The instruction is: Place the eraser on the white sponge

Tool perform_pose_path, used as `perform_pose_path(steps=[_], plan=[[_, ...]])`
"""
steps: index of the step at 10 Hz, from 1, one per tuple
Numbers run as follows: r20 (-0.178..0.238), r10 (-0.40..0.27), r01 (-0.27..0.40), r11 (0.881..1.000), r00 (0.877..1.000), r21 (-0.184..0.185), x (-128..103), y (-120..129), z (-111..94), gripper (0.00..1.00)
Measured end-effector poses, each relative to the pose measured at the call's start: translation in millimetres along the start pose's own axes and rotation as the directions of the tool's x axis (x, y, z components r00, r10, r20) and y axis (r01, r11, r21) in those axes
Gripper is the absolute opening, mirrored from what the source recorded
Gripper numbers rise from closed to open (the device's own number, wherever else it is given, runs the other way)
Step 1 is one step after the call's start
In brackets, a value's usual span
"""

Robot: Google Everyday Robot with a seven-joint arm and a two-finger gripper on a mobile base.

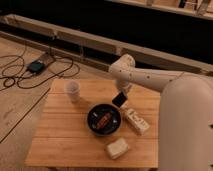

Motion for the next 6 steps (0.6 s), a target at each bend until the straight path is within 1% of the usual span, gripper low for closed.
perform_pose_path(steps=[2,3,4,5,6], plan=[[0.037,0.061,-0.059,0.997,0.997,-0.05,-35,13,-13,0.0],[0.054,0.083,-0.079,0.995,0.995,-0.061,-48,17,-16,0.0],[0.086,0.123,-0.117,0.99,0.989,-0.075,-69,21,-20,0.0],[0.11,0.16,-0.151,0.985,0.981,-0.083,-85,23,-22,0.0],[0.132,0.204,-0.193,0.977,0.97,-0.089,-100,26,-22,0.0]])
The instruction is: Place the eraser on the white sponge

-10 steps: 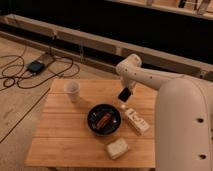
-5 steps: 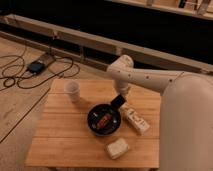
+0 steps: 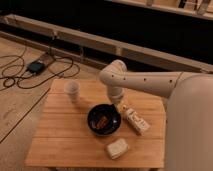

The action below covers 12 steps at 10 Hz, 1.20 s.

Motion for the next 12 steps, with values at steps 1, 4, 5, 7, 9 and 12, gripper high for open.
perform_pose_path(steps=[1,4,5,7,9,12], plan=[[0.018,0.033,-0.033,0.999,0.999,-0.001,-9,4,2,0.0],[0.054,0.147,-0.145,0.989,0.988,-0.031,-33,29,7,0.0],[0.055,0.18,-0.177,0.983,0.982,-0.047,-39,41,7,0.0],[0.05,0.226,-0.222,0.972,0.973,-0.077,-48,62,5,0.0],[0.056,0.266,-0.261,0.961,0.962,-0.088,-62,78,7,0.0],[0.07,0.329,-0.322,0.942,0.942,-0.098,-75,103,19,0.0]])
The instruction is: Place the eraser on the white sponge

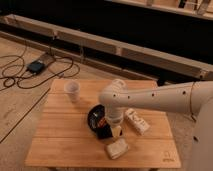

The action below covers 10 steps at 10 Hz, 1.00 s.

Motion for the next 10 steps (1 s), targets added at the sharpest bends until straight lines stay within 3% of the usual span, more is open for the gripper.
perform_pose_path(steps=[4,7,9,10], plan=[[0.012,0.1,-0.1,0.995,0.995,-0.016,6,38,22,0.0],[-0.001,0.137,-0.137,0.99,0.991,-0.019,9,53,29,0.01],[-0.015,0.153,-0.153,0.988,0.988,-0.008,14,56,34,0.13],[-0.027,0.165,-0.165,0.986,0.986,-0.002,18,57,38,0.26]])
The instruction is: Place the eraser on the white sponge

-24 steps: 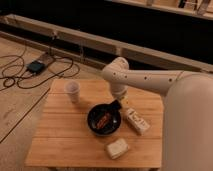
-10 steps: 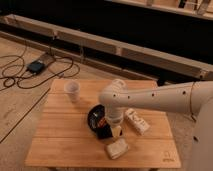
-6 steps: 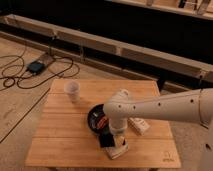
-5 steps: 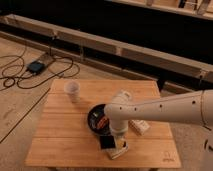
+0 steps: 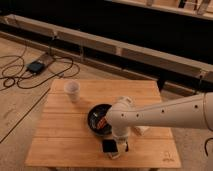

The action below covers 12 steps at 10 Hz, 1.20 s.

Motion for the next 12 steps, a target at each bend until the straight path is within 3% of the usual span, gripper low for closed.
perform_pose_path(steps=[4,5,12], plan=[[-0.035,0.031,-0.03,1.0,0.999,0.006,13,1,6,0.65],[-0.04,0.035,-0.035,0.999,0.999,0.008,15,1,6,0.69],[-0.033,0.051,-0.05,0.998,0.998,0.032,12,-7,3,0.7]])
